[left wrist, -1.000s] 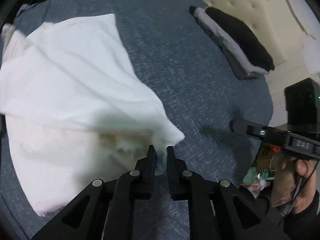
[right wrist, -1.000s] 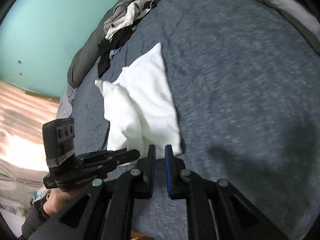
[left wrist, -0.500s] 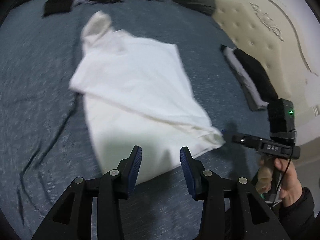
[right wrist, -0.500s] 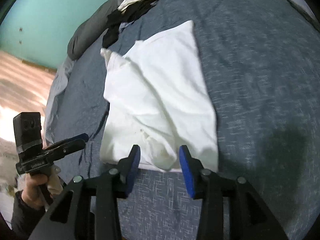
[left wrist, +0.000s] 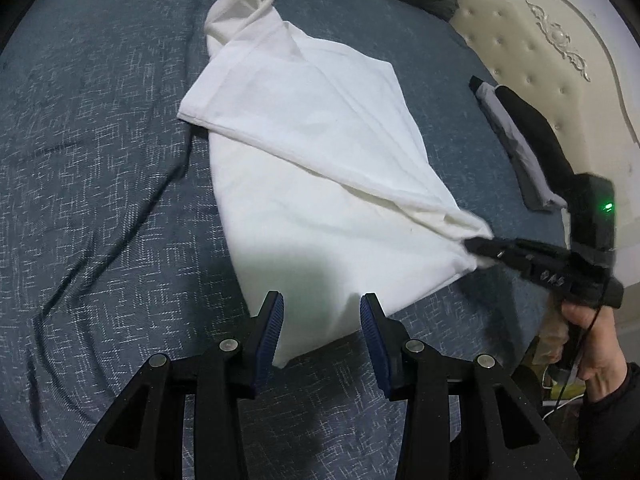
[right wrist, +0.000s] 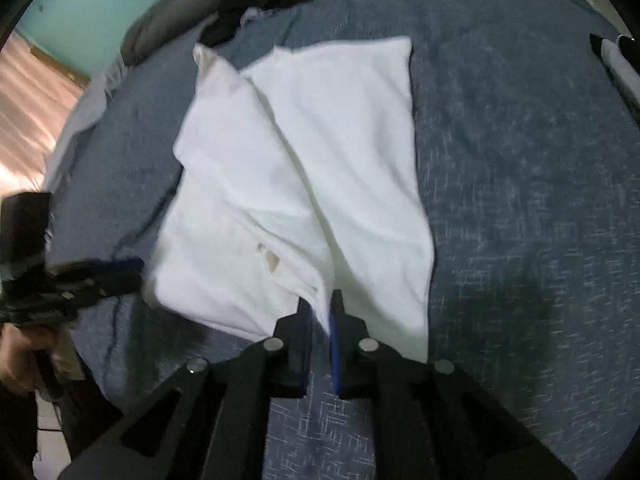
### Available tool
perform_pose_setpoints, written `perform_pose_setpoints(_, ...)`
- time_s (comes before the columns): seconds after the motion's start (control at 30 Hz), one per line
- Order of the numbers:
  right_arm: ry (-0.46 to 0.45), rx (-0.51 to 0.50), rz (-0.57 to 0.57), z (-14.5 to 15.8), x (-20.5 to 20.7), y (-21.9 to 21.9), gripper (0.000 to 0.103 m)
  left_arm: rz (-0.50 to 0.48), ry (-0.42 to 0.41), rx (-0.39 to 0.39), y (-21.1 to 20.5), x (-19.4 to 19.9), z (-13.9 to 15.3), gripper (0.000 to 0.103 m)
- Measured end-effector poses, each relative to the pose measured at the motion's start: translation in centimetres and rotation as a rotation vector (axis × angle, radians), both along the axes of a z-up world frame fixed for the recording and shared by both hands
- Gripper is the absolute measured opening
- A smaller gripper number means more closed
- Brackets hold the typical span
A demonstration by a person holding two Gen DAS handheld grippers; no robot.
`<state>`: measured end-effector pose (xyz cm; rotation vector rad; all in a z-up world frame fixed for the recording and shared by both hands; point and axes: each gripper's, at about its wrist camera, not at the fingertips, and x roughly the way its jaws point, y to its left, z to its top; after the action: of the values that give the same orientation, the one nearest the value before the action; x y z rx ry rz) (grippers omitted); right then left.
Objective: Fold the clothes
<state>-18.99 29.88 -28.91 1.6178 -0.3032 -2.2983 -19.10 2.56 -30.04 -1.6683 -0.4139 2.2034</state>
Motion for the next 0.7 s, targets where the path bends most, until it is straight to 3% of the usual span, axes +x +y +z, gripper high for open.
perform_pose_setpoints(0.17, 0.028, -0.03, -0.026, 1.6, 1.1, 1.4, 0.004, -0.014, 0.003, -0.027, 0.7, -0.1, -0.3, 0.043)
perform_pose_setpoints(0.47, -0.09, -0.092, -0.144, -3.3, 1.4, 3.3, 0.005, -0.037, -0.01, -0.071, 1.7, 0.5, -1.3, 0.043)
perform_pose_setpoints(0.53, -0.101, -0.094, -0.159, -3.5, 1.3, 3.4, 0.009, -0.027, -0.004, -0.06, 1.4, 0.6, -1.2, 0.043)
perform_pose_setpoints(0.63, -0.073, -0.062, -0.171, -2.1, 1.5, 3.7, 0.026, -0.007, 0.01, -0.043, 0.6, 0.8, -1.0, 0.044)
perform_pose_setpoints(0.7, -0.042, -0.032, -0.17, -1.0, 1.6, 4.1, 0.028, 0.009, 0.026, -0.038, -0.1, 0.8, -0.7, 0.044)
